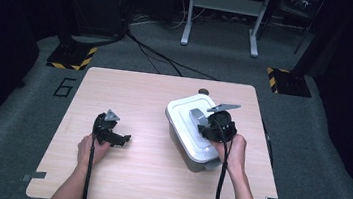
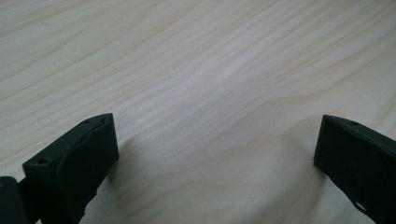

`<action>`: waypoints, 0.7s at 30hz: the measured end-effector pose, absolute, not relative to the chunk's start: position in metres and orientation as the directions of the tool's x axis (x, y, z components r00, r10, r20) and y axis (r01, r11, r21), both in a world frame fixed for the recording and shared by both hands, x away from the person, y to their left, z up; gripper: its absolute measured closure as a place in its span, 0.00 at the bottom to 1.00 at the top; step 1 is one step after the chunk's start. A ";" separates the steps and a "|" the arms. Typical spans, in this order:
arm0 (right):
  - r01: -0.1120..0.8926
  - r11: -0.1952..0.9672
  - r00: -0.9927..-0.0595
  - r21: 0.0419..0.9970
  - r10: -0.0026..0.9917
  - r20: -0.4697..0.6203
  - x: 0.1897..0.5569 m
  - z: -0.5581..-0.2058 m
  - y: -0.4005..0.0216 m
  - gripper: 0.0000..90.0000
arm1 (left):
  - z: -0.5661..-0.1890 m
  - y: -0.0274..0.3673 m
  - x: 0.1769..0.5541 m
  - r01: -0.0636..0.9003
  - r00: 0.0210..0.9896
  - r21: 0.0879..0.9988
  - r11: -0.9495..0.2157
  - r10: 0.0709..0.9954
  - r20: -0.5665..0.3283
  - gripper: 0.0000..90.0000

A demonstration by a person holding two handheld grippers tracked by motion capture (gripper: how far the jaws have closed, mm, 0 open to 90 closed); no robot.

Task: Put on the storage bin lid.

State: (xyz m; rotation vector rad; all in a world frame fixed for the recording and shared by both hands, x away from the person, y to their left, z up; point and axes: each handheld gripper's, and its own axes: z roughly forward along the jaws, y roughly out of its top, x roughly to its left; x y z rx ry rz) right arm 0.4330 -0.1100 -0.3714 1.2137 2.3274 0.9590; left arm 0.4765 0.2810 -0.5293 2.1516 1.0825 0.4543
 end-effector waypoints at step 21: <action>0.588 0.411 -0.571 0.696 0.821 -0.003 0.429 -0.369 -0.113 0.48 | -0.529 0.281 0.477 0.564 0.596 0.705 -0.430 0.803 0.013 0.00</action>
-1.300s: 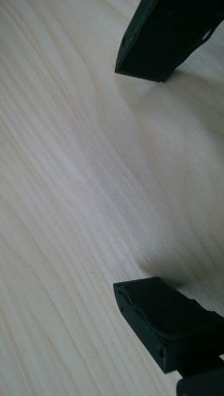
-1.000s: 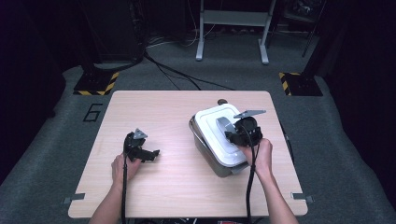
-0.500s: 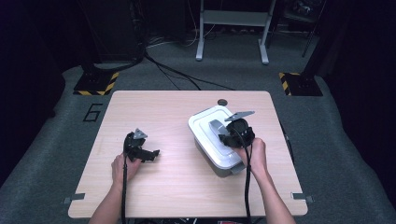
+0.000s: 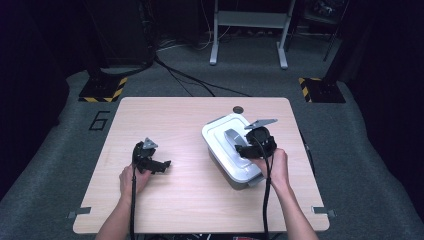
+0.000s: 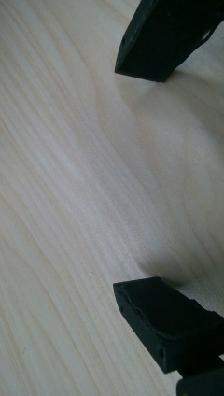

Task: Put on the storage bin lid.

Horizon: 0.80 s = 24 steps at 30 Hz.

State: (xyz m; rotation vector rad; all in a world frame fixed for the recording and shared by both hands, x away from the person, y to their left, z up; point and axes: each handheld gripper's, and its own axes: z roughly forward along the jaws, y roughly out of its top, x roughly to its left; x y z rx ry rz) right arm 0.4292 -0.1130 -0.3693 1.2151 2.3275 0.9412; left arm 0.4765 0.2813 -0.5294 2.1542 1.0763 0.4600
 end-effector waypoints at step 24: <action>0.575 0.276 -0.448 0.770 0.894 0.014 0.407 -0.356 -0.194 0.00 | -0.529 0.281 0.477 0.563 0.596 0.706 -0.430 0.803 0.013 0.00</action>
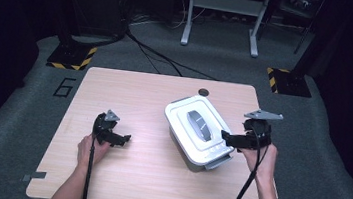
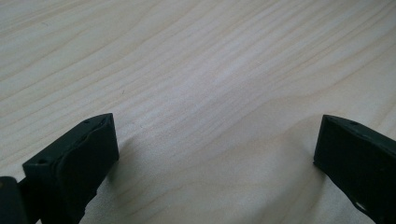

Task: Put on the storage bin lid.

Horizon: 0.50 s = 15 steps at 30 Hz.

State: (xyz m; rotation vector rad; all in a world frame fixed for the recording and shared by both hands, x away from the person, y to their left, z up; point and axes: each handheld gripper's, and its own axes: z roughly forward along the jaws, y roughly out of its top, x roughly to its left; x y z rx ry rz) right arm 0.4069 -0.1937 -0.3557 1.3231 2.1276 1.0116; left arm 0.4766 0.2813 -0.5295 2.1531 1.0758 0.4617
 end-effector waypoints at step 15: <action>0.608 0.193 -0.327 0.770 0.945 0.021 0.383 -0.388 -0.258 0.00 | -0.529 0.281 0.477 0.563 0.596 0.706 -0.430 0.803 0.014 0.00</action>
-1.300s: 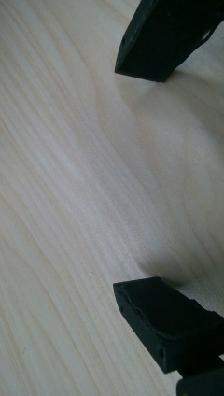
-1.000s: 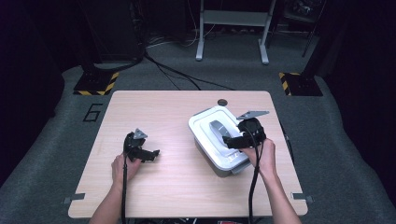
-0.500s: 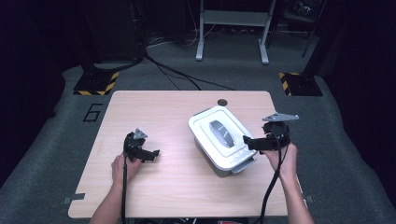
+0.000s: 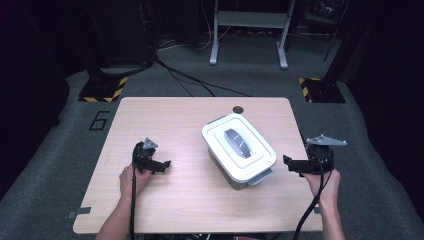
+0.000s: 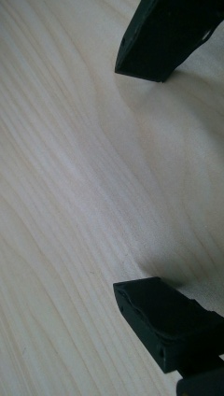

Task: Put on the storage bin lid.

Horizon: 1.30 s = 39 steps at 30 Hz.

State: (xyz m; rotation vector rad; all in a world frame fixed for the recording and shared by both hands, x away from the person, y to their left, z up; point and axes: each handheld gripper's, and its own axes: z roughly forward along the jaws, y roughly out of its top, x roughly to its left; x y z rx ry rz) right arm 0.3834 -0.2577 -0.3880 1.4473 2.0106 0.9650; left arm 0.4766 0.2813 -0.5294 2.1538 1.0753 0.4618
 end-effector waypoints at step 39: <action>0.679 0.164 -0.236 0.716 0.972 0.001 0.373 -0.530 -0.270 0.00 | -0.529 0.281 0.476 0.564 0.595 0.703 -0.433 0.803 0.017 0.00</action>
